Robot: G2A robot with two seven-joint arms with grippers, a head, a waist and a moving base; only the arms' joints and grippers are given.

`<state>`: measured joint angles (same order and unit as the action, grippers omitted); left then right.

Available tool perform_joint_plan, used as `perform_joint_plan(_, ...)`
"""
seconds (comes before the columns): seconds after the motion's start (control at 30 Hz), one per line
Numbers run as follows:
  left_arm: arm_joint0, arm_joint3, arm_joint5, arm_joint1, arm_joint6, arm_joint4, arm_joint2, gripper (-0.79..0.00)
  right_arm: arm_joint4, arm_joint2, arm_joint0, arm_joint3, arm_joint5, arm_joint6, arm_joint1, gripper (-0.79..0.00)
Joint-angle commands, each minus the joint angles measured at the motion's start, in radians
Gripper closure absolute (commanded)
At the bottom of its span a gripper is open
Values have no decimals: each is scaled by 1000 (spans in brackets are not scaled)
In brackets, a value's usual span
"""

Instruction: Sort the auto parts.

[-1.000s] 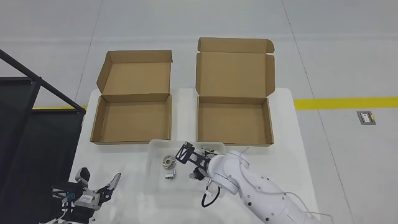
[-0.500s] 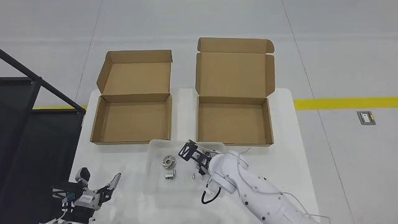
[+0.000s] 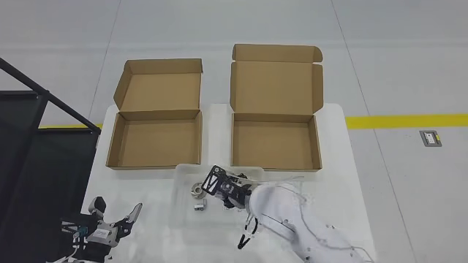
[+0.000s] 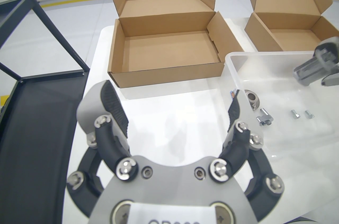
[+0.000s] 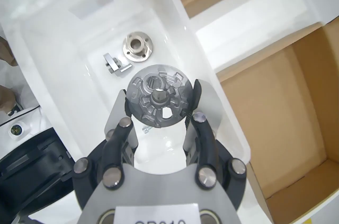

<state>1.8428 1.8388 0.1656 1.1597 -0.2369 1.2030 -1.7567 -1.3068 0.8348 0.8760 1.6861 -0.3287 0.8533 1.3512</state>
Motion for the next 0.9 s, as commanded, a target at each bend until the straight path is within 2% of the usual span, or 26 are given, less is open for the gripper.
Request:
perform_joint_plan(0.0, 0, 0, 0, 0, 0, 0, 0, -785, -19, 56, 45, 99, -36, -27, -17, 0)
perform_joint_plan(0.13, 0, 0, 0, 0, 0, 0, 0, -785, -83, 147, 111, 241, -64, -72, -40, 0)
perform_joint_plan(0.3, 0, 0, 0, 0, 0, 0, 0, -785, -155, 220, 127, 325, -10, -75, -50, 0)
perform_joint_plan(0.53, 0, 0, 0, 0, 0, 0, 0, -785, -125, 261, 80, 255, 32, -102, -45, 0)
perform_joint_plan(0.87, 0, 0, 0, 0, 0, 0, 0, -785, -125, 261, 80, 255, 32, -102, -45, 0)
